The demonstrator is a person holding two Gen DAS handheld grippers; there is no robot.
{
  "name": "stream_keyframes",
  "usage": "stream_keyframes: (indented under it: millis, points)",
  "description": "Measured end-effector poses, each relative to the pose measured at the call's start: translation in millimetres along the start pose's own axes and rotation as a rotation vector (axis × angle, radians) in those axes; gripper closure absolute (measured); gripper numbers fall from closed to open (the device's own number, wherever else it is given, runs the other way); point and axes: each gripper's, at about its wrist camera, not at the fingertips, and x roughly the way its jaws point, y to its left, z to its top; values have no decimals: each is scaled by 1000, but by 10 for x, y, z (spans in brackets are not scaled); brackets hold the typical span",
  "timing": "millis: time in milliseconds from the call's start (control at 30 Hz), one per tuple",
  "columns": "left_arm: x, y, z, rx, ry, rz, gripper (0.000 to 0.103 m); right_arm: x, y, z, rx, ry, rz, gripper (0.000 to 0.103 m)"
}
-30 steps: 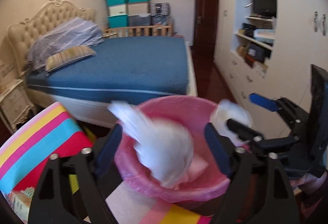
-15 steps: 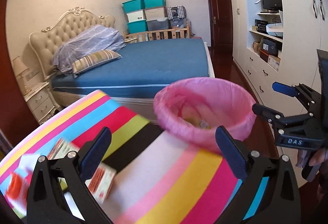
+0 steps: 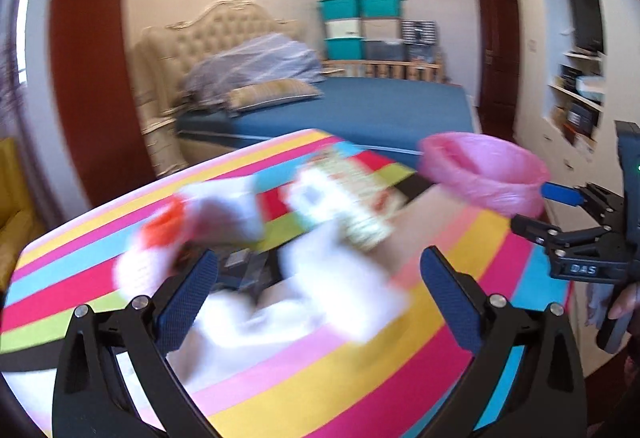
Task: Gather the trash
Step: 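Return both tools from the bin to the table, then grasp the white foam sheet with the right tool while the left tool grasps the barcode box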
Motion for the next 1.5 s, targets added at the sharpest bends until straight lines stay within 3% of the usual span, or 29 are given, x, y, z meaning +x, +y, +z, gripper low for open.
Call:
stream_keyframes:
  millis: [133, 333, 500, 767, 1033, 1200, 1500]
  points:
    - [-222, 469, -172, -44, 17, 102, 5, 55, 404, 41, -62, 10, 62, 19]
    - [-399, 876, -399, -95, 58, 181, 5, 132, 1003, 146, -153, 27, 145, 19]
    - [-428, 1104, -599, -161, 95, 203, 5, 279, 1295, 170, -226, 80, 139, 19]
    - [-514, 1371, -730, -220, 105, 238, 5, 514, 1463, 238, -188, 150, 159, 20]
    - [-456, 1323, -706, -222, 123, 237, 5, 459, 1652, 255, -231, 146, 169, 22]
    - [-413, 1289, -680, -214, 134, 226, 5, 516, 1617, 216, -253, 163, 135, 33]
    - [-68, 1185, -489, -174, 176, 217, 5, 568, 1558, 184, -238, 189, 173, 50]
